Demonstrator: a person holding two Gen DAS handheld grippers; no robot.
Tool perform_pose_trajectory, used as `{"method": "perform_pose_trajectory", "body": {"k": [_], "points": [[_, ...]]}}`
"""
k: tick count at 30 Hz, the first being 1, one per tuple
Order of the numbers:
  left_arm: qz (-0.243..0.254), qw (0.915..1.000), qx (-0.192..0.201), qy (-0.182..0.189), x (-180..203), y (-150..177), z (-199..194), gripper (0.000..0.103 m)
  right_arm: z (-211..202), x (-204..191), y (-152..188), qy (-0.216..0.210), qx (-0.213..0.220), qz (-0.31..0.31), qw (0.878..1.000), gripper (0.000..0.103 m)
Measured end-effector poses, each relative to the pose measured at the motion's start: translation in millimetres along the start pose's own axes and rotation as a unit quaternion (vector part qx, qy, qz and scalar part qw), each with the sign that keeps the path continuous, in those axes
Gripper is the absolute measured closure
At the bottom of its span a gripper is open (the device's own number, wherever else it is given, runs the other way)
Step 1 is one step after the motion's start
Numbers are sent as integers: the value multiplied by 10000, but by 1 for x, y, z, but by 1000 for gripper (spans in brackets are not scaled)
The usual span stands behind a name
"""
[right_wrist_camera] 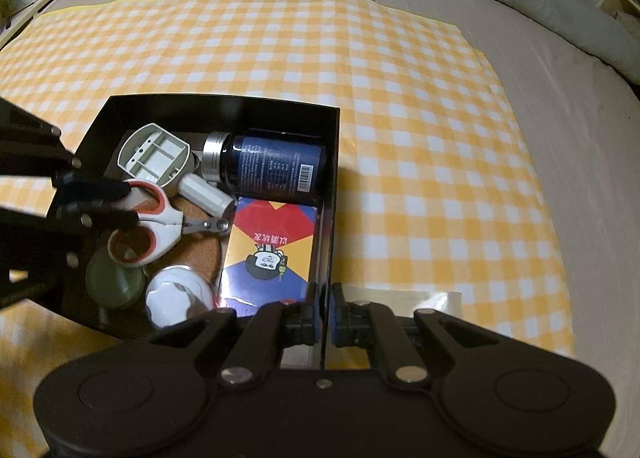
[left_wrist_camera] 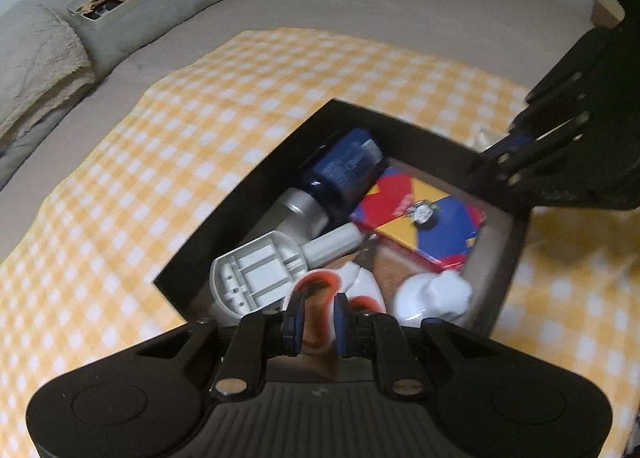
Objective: Organize rigid objects
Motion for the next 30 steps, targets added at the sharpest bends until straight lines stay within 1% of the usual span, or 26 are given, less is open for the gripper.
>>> {"method": "perform_pose_trajectory", "body": {"k": [2,3,4,5,7,8,9,11,13,15,17,20,25,30], "points": [[10,10000,-32,-94,-6,2,0,80,0,0,0,2,-1,2,10000,98],[-25,9999,-37,-109,-9,3,-1,74,0,0,0,6,-2,2,10000,98],[-54,9999,-42,-134,-10,4,-2,65,0,0,0,7,-1,-3,10000,98],[-71,9998,-32,-167,-12,5,-3,61,0,0,0,14,0,-15,10000,98],[-104,9997,8,-203,-12,6,-7,46,0,0,0,12,2,-19,10000,98],[-125,9997,30,-218,-12,6,-9,42,0,0,0,14,1,-18,10000,98],[-130,9997,40,-224,-12,7,-10,37,0,-1,0,12,4,-20,10000,98],[-151,9996,61,-234,-12,8,-14,32,0,-1,0,14,6,-23,10000,98],[-182,9996,125,-182,-10,9,-18,22,0,-1,0,21,8,-36,10000,98],[-268,9994,198,-111,-9,10,-22,15,1,-1,0,21,5,-31,10000,98],[-389,9989,246,-105,-7,10,-27,12,1,-1,1,24,7,-36,10000,98],[-506,9982,315,-114,-4,12,-33,6,1,-1,1,21,12,-38,10000,97],[-775,9961,406,-145,-3,14,-42,3,1,-1,1,22,13,-33,10000,97],[-905,9940,575,-196,1,14,-56,1,1,-1,1,9,15,-31,10000,97]]}}
Point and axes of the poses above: each gripper's, at about its wrist camera, not at the fingertips, and z roughly the way its jaws point, x to its right, y to its underside, the point moved 2 cm from there along z, roughly the way its jaws point, and after that the axes turned 12 degrees about y, right-handed, at the moved point
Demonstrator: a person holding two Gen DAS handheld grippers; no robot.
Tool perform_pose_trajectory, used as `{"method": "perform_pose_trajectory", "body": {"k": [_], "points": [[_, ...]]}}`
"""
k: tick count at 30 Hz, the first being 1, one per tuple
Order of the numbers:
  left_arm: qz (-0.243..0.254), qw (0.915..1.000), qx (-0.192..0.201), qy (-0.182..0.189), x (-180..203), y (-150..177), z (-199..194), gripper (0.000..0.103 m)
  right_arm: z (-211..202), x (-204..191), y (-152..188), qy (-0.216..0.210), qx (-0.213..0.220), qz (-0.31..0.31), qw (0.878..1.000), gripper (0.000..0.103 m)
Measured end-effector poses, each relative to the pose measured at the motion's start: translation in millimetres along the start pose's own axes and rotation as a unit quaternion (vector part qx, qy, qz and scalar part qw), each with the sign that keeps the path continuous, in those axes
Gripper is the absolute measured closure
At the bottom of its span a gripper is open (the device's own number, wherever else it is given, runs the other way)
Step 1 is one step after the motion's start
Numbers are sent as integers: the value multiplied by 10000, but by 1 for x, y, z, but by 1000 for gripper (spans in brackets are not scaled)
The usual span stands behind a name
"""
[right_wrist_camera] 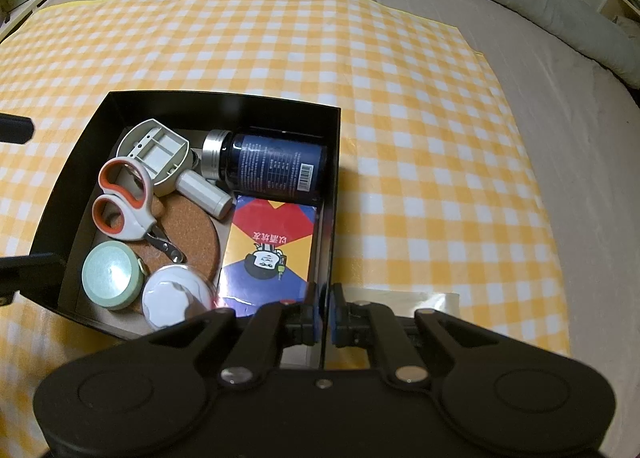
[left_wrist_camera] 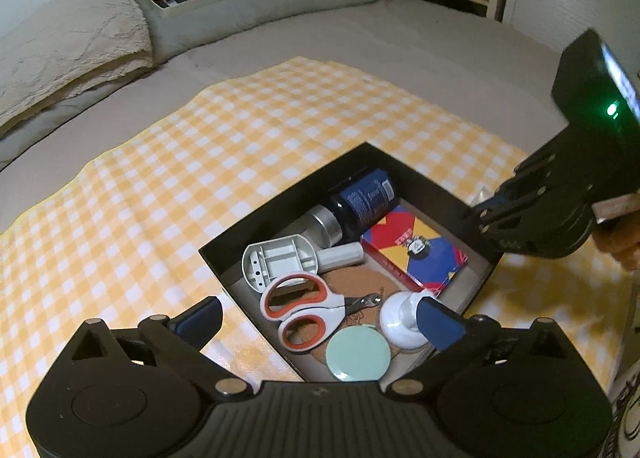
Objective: Organize rigid objects
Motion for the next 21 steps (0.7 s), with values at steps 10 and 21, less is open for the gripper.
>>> {"method": "perform_pose_trajectory", "body": {"k": [10,21], "points": [[-476,9976,432,-238,10,-1,-36,0,-38,21,6,-126,539,430,9975,90],[-1176,9827,1334,-517,32,15,-103,0,-136,37,47,-282,1683,890,9813,56]]}}
Point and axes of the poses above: each gripper's, at about its wrist camera, not at the fingertips, and z roughly the way its jaws point, x to its right, y to its underside, the point moved 2 cm from there along z, roughly the way its jaws point, and after that the axes turned 12 degrees about y, right-handed, at the moved point
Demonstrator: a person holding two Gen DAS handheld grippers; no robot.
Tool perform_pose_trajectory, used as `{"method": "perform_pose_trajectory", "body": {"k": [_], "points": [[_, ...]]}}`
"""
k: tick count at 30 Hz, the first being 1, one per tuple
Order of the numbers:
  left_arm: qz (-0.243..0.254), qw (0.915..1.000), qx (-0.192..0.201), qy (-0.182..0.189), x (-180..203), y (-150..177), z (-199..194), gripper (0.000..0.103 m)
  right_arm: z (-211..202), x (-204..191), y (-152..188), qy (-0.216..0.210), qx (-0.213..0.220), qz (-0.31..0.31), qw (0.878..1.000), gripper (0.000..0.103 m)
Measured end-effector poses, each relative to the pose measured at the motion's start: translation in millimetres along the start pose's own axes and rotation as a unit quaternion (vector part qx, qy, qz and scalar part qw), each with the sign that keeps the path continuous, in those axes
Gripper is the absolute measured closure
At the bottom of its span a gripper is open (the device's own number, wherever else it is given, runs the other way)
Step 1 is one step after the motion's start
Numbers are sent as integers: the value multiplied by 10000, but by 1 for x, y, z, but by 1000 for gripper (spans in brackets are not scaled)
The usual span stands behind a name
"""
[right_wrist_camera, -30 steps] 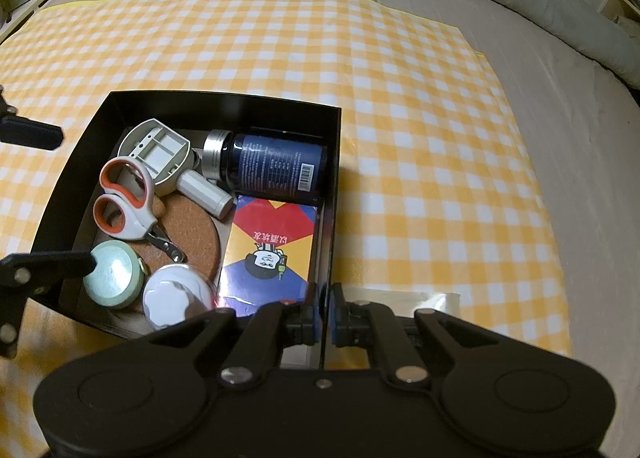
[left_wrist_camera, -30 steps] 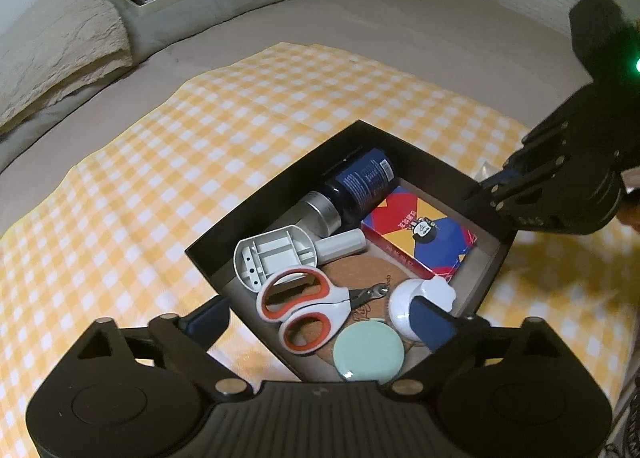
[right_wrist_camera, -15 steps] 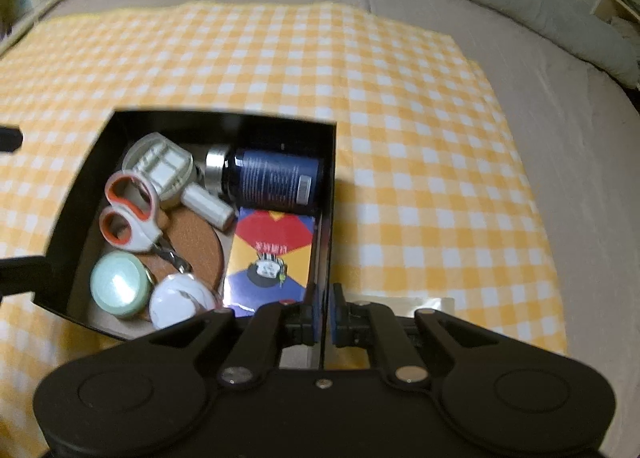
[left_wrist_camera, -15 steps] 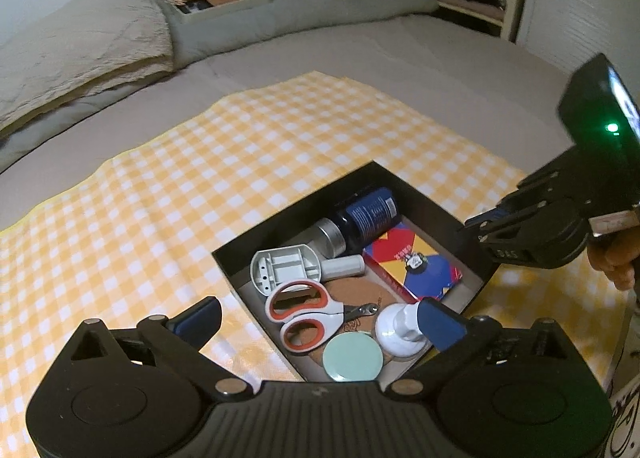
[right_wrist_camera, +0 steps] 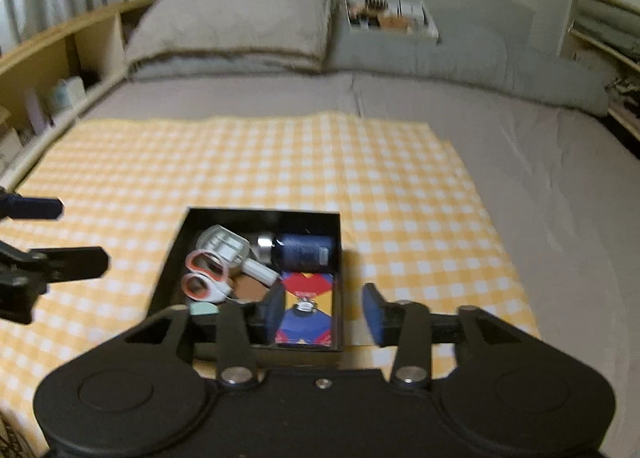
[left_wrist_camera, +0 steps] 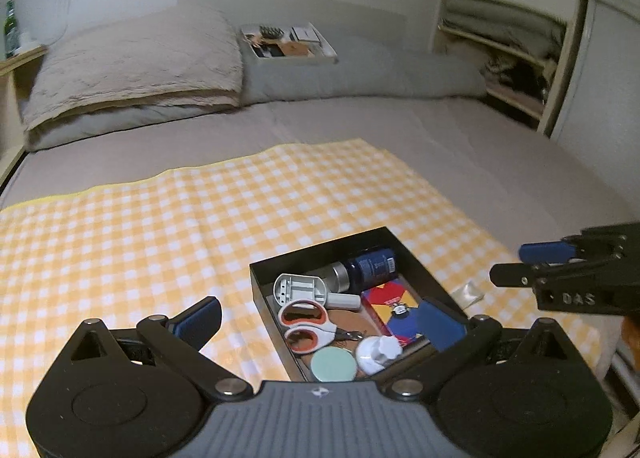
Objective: Organize rigid objects
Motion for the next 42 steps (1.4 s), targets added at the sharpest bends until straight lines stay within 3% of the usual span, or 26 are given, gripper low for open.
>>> {"method": "perform_pose_trajectory", "body": {"k": [8,17,22,42], "points": [[-173,9991,347,-193,10,23,-42,0,-59,-1,24,90,617,310,9976,35],[-12,9949,699,-729,15,48,-74,0,-84,-6,51,377,970,560,9930,4],[-215,9945,735,-720,12,57,-83,0,-91,-13,58,401,1130,537,9913,0],[-121,9925,772,-941,21,68,-89,0,-93,-16,63,302,1290,597,9894,0]]}}
Point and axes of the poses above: each gripper's, at about its wrist camera, not at the fingertips, and z roughly the way its jaws point, x to its right, y to its underside, the point moved 2 cm from there along z, roughly the way its jaws point, and after that the axes turned 12 degrees about y, right-handed, at the moved point
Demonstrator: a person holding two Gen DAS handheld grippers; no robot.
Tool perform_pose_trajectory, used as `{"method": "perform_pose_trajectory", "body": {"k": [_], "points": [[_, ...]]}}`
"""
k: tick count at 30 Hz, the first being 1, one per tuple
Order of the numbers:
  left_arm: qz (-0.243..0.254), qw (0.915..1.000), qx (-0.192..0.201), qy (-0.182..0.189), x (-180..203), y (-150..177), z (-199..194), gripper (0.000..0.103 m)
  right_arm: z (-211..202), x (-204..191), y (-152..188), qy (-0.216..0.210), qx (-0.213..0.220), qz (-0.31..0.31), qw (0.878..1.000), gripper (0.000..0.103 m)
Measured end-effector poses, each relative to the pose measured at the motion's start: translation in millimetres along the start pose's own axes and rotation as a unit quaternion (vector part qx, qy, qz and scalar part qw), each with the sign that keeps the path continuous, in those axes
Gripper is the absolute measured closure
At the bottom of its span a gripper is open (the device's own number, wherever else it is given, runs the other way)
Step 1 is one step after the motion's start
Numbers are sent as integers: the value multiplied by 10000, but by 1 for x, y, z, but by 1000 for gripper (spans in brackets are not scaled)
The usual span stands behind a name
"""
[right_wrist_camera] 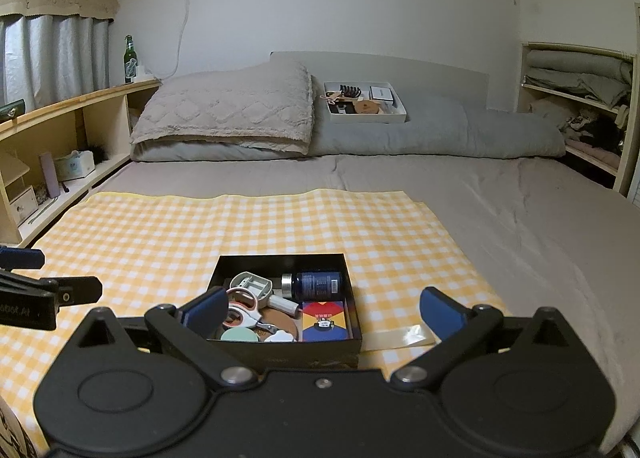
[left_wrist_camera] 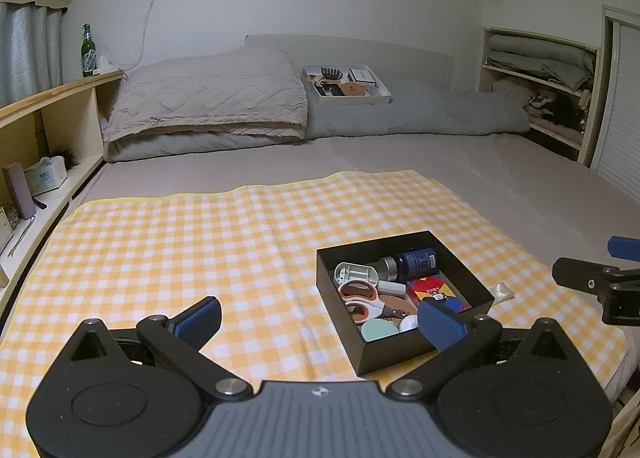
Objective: Organize rigid objects
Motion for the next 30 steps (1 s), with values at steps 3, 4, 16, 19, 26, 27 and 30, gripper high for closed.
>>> {"method": "perform_pose_trajectory", "body": {"k": [3,4,16,19,26,27,30], "points": [[-2,10000,2,0,0,0,0,0,-1,-1,1,-4,13,-23,10000,0],[-5,10000,0,-2,0,0,0,0,-2,-1,1,-5,12,-20,10000,0],[1,10000,5,-4,0,0,0,0,-2,-1,1,0,11,-22,10000,0],[5,10000,4,0,0,0,0,0,-2,-1,1,-2,12,-24,10000,0],[27,10000,20,-11,-1,-1,-1,0,-3,-2,0,15,8,-44,10000,0],[30,10000,22,-7,-1,-1,-1,0,-3,-2,0,14,7,-45,10000,0],[37,10000,21,-5,-1,-1,-1,0,-3,-2,0,15,6,-47,10000,0]]}}
Point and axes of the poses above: each gripper's, at about its wrist camera, not at the fingertips, and z roughly the way its jaws point, x to its right, y to its underside, the point moved 2 cm from there along z, roughly the way its jaws point, and after that the axes turned 12 degrees about y, right-handed, at the moved point
